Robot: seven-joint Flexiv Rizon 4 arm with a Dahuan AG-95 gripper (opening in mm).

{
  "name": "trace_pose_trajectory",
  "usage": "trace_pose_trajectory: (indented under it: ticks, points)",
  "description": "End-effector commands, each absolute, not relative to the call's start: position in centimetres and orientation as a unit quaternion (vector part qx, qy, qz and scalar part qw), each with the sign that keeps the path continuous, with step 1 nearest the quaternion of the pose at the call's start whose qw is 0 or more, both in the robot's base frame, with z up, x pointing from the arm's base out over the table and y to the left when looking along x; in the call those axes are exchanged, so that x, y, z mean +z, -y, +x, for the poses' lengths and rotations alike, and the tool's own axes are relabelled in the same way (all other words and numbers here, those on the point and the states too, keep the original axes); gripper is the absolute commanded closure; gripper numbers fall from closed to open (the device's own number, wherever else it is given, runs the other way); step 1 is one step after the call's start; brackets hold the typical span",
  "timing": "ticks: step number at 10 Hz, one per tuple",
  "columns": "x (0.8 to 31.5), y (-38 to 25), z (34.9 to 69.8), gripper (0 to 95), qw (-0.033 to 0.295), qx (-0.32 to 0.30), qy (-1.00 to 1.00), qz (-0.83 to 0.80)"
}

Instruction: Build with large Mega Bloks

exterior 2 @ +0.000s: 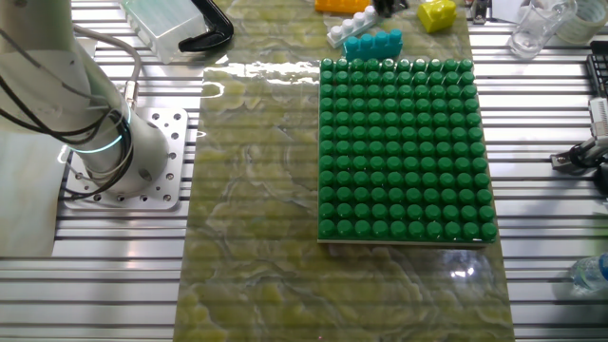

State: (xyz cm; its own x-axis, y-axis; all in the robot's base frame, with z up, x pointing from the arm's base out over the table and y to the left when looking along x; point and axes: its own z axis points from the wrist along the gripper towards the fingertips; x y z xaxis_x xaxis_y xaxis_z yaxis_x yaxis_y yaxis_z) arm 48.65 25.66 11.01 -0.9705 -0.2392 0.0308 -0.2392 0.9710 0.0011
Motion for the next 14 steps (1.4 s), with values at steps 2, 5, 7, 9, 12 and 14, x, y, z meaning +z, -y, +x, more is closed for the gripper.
trace_pose_trajectory:
  ticks: [2,5,7,9,12,14]
  points:
    - [9.6,-25.3,48.7,19.0,0.002,-0.001,0.993,0.118]
    - [8.2,-25.8,49.1,19.0,-0.002,-0.002,0.995,0.102]
    - [7.7,-25.7,49.2,19.0,-0.002,-0.001,0.995,0.099]
    - [6.8,-25.7,49.4,19.0,-0.005,-0.001,0.995,0.099]
    - [6.4,-26.2,50.5,19.0,-0.006,0.001,0.995,0.100]
    - [6.1,-26.4,51.0,38.0,-0.001,0.006,0.995,0.103]
